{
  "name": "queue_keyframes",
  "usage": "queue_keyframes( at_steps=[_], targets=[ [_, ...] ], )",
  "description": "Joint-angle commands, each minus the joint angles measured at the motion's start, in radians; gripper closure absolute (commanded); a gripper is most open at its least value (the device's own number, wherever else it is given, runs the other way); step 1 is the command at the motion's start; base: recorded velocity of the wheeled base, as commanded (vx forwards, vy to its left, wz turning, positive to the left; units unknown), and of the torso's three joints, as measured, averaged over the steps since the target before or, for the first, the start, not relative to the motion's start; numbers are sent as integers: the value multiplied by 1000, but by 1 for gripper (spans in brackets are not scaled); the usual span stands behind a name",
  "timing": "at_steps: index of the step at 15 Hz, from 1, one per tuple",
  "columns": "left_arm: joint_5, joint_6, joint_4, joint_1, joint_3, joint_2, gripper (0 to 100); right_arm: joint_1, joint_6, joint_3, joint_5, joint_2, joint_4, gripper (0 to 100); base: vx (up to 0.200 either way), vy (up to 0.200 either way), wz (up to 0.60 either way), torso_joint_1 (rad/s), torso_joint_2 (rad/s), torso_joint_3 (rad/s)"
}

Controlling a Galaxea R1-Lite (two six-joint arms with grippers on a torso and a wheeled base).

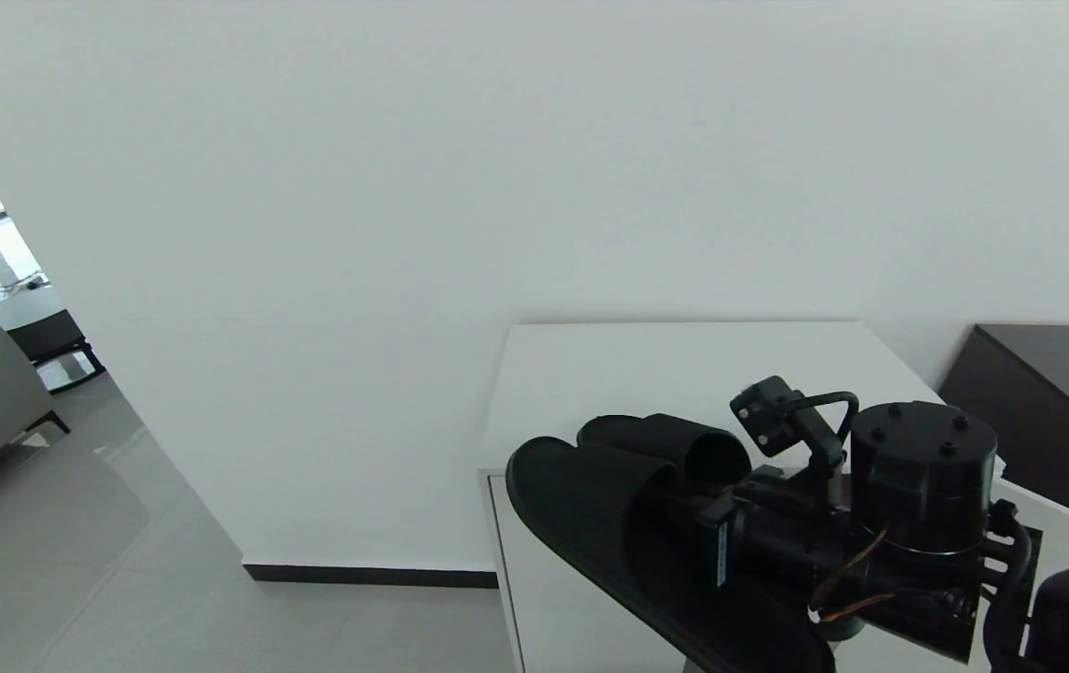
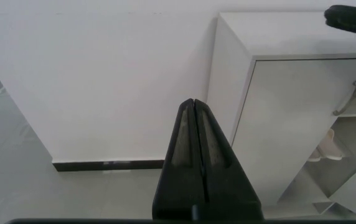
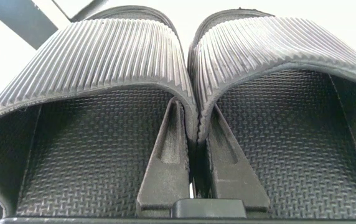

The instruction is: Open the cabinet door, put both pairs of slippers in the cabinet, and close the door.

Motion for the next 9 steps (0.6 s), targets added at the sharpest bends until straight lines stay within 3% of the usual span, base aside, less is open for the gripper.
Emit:
queue_keyframes(
  at_steps=[1,9],
  targets=[
    [0,0,0,0,0,1,100,3,0,7,0,-17,1,100,-200,0,0,17,7,-2],
    [0,-1,0,0,0,1,100,1,-5,43,48,-15,-3,100,-200,0,0,1,2,5]
  ],
)
